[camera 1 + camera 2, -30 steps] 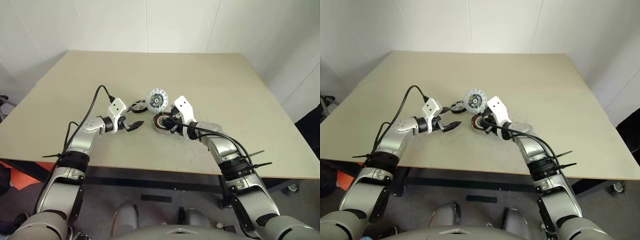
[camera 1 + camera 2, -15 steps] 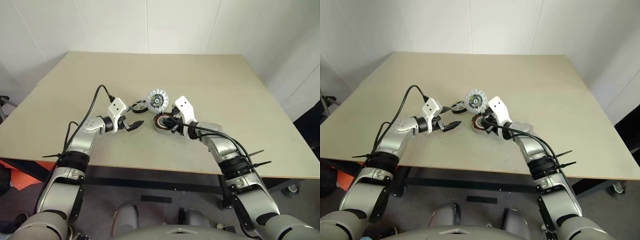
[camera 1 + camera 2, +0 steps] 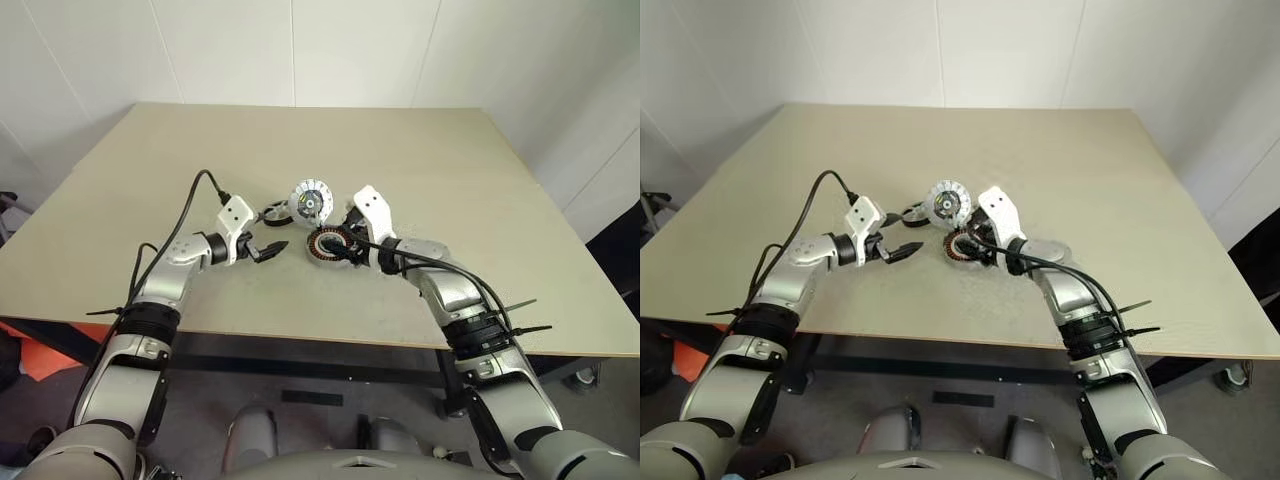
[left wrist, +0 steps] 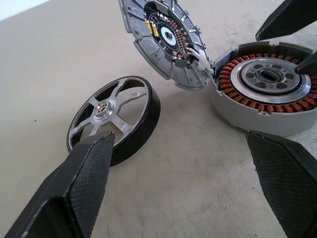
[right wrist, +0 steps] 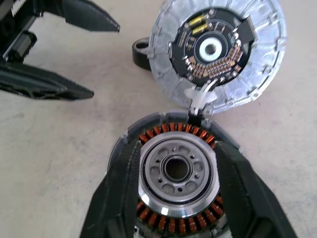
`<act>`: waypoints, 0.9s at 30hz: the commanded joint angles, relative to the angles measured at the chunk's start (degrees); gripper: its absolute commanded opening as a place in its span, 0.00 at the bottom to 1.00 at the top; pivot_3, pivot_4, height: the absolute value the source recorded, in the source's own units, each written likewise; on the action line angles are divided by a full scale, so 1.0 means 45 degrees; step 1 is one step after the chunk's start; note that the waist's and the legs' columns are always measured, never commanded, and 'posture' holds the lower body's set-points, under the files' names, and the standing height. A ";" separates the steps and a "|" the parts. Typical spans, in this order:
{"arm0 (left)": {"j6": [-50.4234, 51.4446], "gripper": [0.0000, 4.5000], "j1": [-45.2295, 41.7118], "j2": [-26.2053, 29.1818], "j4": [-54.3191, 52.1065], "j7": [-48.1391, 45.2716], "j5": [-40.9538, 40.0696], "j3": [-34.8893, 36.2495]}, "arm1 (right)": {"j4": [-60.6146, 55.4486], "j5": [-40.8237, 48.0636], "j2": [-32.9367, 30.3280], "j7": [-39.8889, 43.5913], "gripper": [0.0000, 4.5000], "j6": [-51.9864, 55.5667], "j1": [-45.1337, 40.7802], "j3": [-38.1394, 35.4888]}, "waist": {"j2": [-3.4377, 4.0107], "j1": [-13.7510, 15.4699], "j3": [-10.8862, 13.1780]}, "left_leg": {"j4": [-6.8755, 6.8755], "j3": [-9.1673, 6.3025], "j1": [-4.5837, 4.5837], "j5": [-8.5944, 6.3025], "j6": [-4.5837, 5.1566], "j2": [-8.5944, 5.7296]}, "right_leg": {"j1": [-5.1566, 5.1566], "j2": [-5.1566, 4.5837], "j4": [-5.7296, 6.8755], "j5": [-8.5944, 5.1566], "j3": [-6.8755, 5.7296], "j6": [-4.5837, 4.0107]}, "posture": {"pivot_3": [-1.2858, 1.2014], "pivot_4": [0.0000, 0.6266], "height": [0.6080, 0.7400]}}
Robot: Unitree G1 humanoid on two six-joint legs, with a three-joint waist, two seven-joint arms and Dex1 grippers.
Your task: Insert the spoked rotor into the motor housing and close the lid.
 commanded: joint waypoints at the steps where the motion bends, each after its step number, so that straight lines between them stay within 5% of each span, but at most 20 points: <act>1: -0.0289 1.00 -0.0370 0.0024 -0.0024 0.0082 0.0066 0.0068 | -0.0212 0.0266 0.0134 -0.0084 0.30 -0.0161 -0.0419 -0.0322 | 0.0000 -0.0001 0.0000 | -0.0001 0.0000 0.0000 0.0000 0.0000 0.0000 | 0.0000 0.0000 0.0000 0.0000 0.0000 0.0000 | 0.52 0.00 1.00; 5: -0.0377 1.00 -0.0411 0.0015 0.0065 0.0114 0.0117 0.0101 | 0.0195 0.0106 0.0242 -0.0261 0.00 -0.0271 -0.0395 -0.0227 | 0.0000 0.0000 0.0000 | -0.0004 0.0000 -0.0001 0.0000 -0.0001 0.0001 | -0.0002 0.0001 -0.0001 0.0000 -0.0002 0.0000 | 0.52 0.00 1.00; 27: -0.0416 1.00 -0.0302 0.0058 0.0010 0.0145 0.0131 0.0119 | 0.1631 -0.0168 0.0342 -0.0570 0.00 -0.0910 -0.0339 -0.0191 | -0.0005 0.0011 -0.0003 | 0.0003 0.0000 0.0020 0.0001 -0.0002 -0.0006 | 0.0021 -0.0006 0.0006 0.0000 0.0001 0.0000 | 0.52 0.00 1.00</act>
